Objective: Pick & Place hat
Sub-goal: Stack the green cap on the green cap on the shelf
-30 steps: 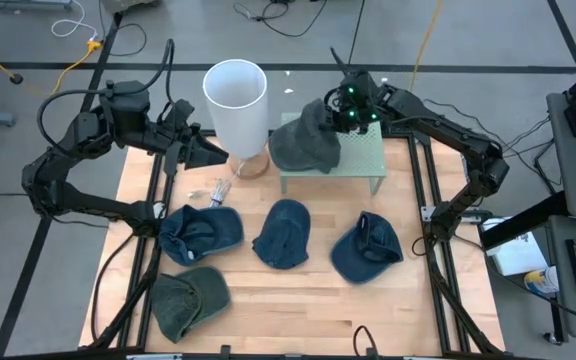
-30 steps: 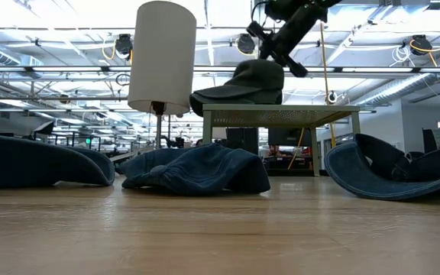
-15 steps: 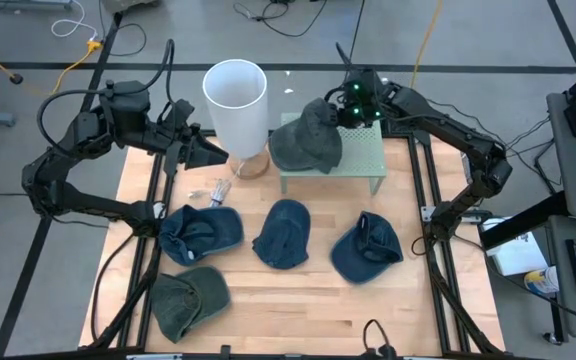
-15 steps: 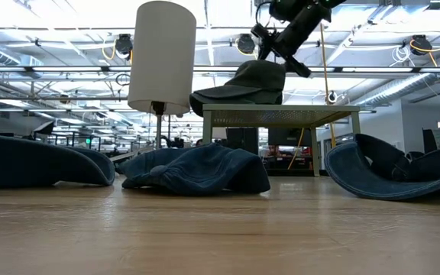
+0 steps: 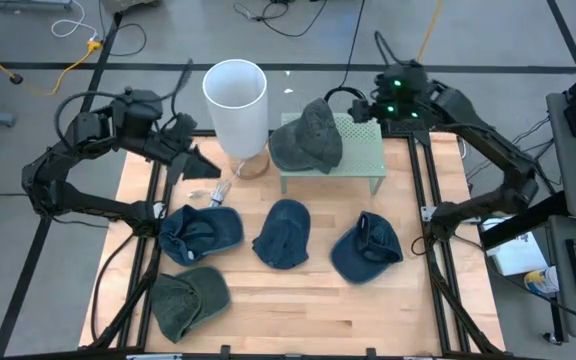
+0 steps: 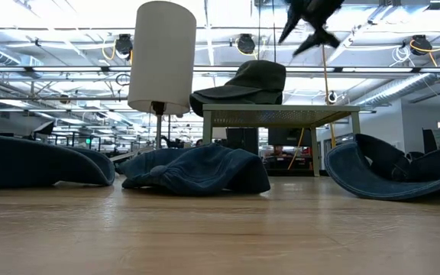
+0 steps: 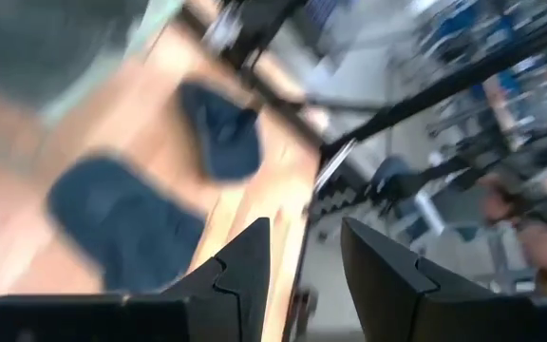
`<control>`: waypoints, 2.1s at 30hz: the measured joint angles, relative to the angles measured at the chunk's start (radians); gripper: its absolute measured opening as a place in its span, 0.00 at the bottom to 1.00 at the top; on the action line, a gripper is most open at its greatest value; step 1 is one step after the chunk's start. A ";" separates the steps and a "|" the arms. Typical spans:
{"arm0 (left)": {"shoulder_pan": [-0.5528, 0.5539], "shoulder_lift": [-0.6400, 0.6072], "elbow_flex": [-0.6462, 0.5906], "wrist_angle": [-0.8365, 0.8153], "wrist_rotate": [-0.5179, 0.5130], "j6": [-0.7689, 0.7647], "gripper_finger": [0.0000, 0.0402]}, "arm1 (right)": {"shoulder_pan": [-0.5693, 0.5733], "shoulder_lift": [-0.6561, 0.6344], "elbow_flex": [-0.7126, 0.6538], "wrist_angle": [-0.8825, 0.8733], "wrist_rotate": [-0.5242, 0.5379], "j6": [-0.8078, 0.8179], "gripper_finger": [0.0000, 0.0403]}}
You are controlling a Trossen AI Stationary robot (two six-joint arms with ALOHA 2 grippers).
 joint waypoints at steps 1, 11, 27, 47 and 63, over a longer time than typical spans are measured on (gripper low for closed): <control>-0.005 0.000 0.000 -0.047 -0.007 0.000 0.33 | 0.013 -0.022 0.000 0.002 0.000 -0.014 0.58; -0.067 0.000 0.000 -0.450 -0.101 -0.162 0.33 | 0.145 -0.192 0.000 0.089 -0.007 -0.033 0.57; -0.514 0.197 -0.002 -0.517 -0.192 -0.323 0.33 | 0.201 -0.236 0.001 0.242 -0.300 -0.048 0.57; -1.073 0.447 -0.003 -0.271 -0.365 -0.864 0.33 | 0.266 -0.236 0.001 0.250 -0.349 -0.021 0.58; -1.132 0.645 -0.003 -0.254 -0.332 -0.946 0.50 | 0.375 -0.236 0.001 0.249 -0.267 -0.047 0.58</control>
